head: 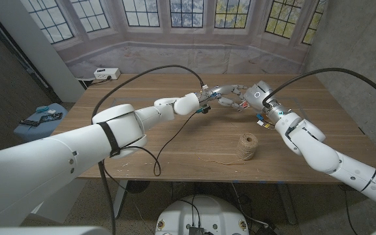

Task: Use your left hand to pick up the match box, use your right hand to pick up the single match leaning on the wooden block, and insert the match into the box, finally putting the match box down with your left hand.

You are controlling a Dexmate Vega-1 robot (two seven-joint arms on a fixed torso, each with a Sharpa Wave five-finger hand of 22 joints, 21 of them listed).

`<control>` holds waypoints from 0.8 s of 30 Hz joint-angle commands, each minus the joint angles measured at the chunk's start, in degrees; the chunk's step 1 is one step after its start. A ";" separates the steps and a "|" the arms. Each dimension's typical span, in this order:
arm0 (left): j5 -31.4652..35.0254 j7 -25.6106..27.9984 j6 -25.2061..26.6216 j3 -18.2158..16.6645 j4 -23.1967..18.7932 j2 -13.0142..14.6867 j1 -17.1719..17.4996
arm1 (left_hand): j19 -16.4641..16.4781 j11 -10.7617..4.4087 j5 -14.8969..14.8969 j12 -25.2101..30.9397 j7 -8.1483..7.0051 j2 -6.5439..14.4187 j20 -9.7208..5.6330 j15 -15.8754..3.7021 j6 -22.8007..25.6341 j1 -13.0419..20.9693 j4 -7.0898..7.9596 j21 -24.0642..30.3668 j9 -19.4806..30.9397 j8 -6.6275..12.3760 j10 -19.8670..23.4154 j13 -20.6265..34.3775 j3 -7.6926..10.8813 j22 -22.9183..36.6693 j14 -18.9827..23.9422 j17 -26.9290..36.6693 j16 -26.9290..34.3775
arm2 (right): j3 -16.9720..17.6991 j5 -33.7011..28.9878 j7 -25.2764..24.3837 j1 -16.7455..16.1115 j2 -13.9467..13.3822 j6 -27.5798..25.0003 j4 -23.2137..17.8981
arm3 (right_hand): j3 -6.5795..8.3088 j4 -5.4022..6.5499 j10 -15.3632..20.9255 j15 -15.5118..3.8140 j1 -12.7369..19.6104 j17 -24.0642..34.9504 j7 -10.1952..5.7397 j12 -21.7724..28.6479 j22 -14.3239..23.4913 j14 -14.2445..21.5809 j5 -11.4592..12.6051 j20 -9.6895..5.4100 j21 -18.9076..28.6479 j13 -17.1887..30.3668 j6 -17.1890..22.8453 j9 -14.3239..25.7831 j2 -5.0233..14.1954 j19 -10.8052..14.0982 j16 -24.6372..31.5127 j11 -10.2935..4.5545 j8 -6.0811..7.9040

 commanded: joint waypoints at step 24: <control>-0.26 -0.71 0.76 0.29 0.07 0.23 -0.29 | -0.40 0.06 -0.15 -0.08 -0.14 1.67 0.07 0.07 -0.31 1.58 -0.03 -0.05 0.24 0.13 0.03 0.34 -0.09 0.24 0.55 0.11 -0.23 | 0.47 -0.61 2.75 0.19 1.51 -1.27 -0.07 | -0.94 0.27 -1.74 -5.44 -0.45 0.47 0.74 -0.15 0.09 -1.45 0.27 0.03 -0.74 0.30 -2.23 0.04 -1.17 -1.12 -0.39 0.87 -1.19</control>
